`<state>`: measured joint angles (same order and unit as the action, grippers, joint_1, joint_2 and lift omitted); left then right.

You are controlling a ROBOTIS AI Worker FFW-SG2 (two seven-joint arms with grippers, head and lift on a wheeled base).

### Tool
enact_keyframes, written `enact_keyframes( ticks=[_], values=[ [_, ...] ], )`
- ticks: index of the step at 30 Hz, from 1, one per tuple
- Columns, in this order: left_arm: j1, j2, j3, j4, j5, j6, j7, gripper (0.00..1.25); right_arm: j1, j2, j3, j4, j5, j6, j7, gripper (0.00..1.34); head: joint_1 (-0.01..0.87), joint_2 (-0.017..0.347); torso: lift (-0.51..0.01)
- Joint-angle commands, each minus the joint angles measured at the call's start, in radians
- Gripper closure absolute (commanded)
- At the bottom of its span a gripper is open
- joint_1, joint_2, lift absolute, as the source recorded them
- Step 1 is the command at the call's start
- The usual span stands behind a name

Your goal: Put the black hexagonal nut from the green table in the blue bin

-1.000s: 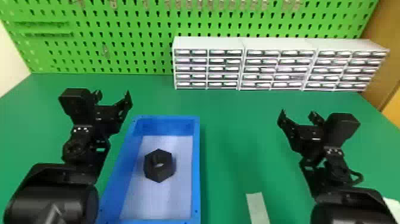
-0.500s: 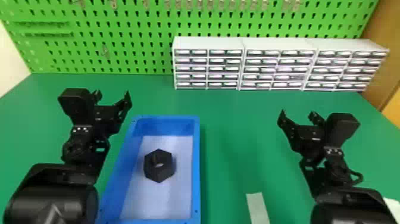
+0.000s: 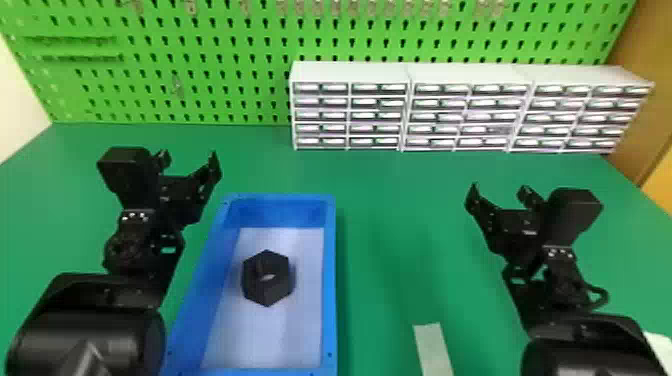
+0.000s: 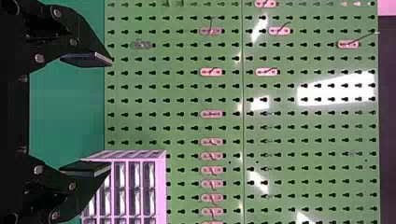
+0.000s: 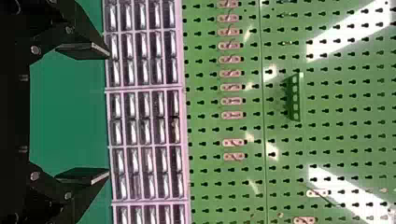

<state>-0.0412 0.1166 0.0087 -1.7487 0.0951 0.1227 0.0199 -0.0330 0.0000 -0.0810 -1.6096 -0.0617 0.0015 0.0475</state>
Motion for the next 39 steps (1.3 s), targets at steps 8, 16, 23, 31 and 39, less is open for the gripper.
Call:
enact_keyframes(
  ticks=[8,16,23,31,39],
  values=[
    [-0.003,0.000,-0.004,0.000,-0.002,0.002,0.000,0.46,-0.007,0.001,-0.002,0.000,0.002,0.000,0.000,0.38,0.686,0.052,-0.097],
    [-0.002,0.000,-0.003,0.000,-0.002,0.000,0.000,0.46,-0.008,0.001,-0.006,-0.001,0.002,0.000,0.000,0.38,0.686,0.052,-0.097],
    [-0.002,0.000,-0.003,0.000,0.000,0.002,0.000,0.46,-0.007,0.001,-0.008,-0.003,0.002,0.000,0.000,0.38,0.686,0.052,-0.097],
    [-0.002,0.000,-0.003,0.000,0.002,0.002,0.002,0.46,-0.007,0.001,-0.005,-0.003,0.002,0.000,0.000,0.38,0.686,0.052,-0.097],
    [0.000,0.000,-0.003,0.000,0.003,0.002,0.000,0.46,-0.005,0.001,-0.006,-0.004,0.002,0.000,0.000,0.38,0.686,0.052,-0.097]
  ],
)
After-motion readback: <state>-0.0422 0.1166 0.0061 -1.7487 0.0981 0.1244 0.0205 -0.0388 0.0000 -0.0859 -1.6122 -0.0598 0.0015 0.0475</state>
